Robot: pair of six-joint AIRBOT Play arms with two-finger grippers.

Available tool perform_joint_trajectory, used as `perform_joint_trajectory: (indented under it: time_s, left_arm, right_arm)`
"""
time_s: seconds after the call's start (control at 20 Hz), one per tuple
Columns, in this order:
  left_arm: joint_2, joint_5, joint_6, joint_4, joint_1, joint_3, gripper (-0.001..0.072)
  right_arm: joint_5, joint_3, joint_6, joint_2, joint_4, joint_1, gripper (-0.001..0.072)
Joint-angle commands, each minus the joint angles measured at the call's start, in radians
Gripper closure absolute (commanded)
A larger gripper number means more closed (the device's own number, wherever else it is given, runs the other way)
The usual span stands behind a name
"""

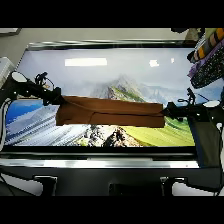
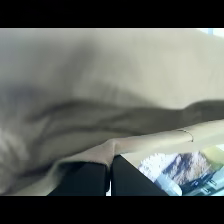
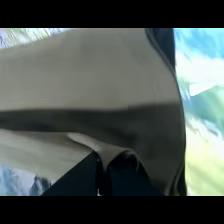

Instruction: Fold the clothes and pants, and hang the long-sleeved shirts on hangers.

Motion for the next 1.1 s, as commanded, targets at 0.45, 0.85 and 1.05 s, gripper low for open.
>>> perform_joint_trajectory:
  time_s: [0.45,0.85,1.05]
  left_arm:
    - [-0.176,0.001,-0.031,0.008,-0.026,0.138,0.0691]
    - [-0.168,-0.096,-0.048,0.031,0.001,0.360,0.0434]
    - [-0.158,-0.168,-0.074,0.098,-0.007,0.461,0.0434]
  right_arm:
    - [-0.087,0.147,0.181,-0.134,-0.166,0.094,0.0629]
    - [0.148,0.252,0.246,-0.086,-0.173,-0.112,0.0209]
    - [0.187,0.251,0.160,-0.182,-0.106,-0.117,0.0062]
